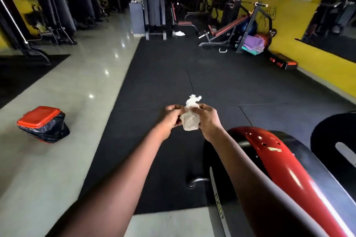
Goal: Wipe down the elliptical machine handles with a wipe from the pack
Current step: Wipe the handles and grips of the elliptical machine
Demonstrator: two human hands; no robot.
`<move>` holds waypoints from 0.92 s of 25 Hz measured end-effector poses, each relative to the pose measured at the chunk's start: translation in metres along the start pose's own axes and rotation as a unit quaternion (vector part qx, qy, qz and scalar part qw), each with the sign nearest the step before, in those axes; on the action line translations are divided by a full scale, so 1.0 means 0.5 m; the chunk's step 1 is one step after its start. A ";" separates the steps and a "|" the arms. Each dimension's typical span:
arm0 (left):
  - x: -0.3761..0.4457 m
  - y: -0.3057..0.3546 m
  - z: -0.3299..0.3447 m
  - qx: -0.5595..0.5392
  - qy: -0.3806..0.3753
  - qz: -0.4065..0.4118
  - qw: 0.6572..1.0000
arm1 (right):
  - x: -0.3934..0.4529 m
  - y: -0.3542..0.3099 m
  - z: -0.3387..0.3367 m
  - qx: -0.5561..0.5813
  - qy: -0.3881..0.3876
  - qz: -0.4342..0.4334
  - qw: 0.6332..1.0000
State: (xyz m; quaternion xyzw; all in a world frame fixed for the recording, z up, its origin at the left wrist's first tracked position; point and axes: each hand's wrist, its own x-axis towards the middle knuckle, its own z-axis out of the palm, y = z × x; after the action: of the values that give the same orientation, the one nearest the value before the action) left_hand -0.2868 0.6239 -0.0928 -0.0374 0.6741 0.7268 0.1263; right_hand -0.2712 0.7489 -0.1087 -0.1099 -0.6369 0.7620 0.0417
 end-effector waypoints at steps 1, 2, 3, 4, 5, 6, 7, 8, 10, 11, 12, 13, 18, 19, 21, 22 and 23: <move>0.068 0.004 -0.010 0.002 0.016 -0.006 1.000 | 0.064 0.004 0.010 0.004 0.001 0.013 1.000; 0.126 0.007 -0.019 -0.006 0.025 -0.007 1.000 | 0.120 0.009 0.019 0.007 0.003 0.021 1.000; 0.182 0.011 -0.028 -0.009 0.027 -0.006 1.000 | 0.175 0.011 0.029 0.000 0.004 0.025 1.000; 0.245 0.020 -0.039 -0.009 0.021 -0.001 1.000 | 0.243 0.013 0.045 -0.010 0.008 0.028 1.000; 0.312 0.027 -0.052 -0.002 0.003 0.004 1.000 | 0.311 0.014 0.062 -0.017 0.013 0.031 0.999; 0.383 0.035 -0.065 0.008 -0.017 0.004 1.000 | 0.379 0.015 0.080 -0.023 0.020 0.035 0.999; 0.457 0.043 -0.079 0.029 -0.033 -0.001 0.999 | 0.446 0.016 0.096 -0.023 0.025 0.045 0.998; 0.532 0.055 -0.090 0.043 -0.042 -0.006 0.998 | 0.509 0.014 0.111 -0.016 0.029 0.055 0.998; 0.677 0.083 -0.097 0.056 -0.037 -0.020 0.998 | 0.621 -0.001 0.128 0.003 0.054 0.060 0.997; 0.738 0.100 -0.093 0.054 -0.032 -0.024 0.998 | 0.666 -0.015 0.129 0.009 0.072 0.051 0.996; 0.790 0.112 -0.084 0.049 -0.033 -0.027 0.998 | 0.704 -0.027 0.122 0.002 0.092 0.039 0.995; 0.845 0.124 -0.065 0.048 -0.046 -0.034 0.997 | 0.746 -0.040 0.111 -0.003 0.107 0.034 0.994; 1.081 0.162 0.079 0.060 -0.137 -0.035 0.988 | 0.972 -0.062 0.008 0.036 0.057 0.026 0.997; 1.124 0.170 0.109 0.059 -0.144 -0.032 0.987 | 1.020 -0.062 -0.015 0.043 0.063 0.009 0.997; 1.213 0.190 0.179 0.039 -0.175 -0.033 0.983 | 1.122 -0.064 -0.065 0.075 0.096 -0.015 0.992; 1.261 0.205 0.224 0.031 -0.190 -0.031 0.981 | 1.177 -0.071 -0.096 0.089 0.111 -0.022 0.990; 1.312 0.222 0.272 0.026 -0.197 -0.031 0.980 | 1.234 -0.087 -0.133 0.101 0.129 -0.024 0.986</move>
State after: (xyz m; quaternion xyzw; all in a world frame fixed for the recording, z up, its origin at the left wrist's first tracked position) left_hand -0.9303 0.8393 -0.1203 0.0888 0.6529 0.6982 0.2799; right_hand -0.8596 0.9466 -0.1476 -0.1871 -0.5483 0.8006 0.1528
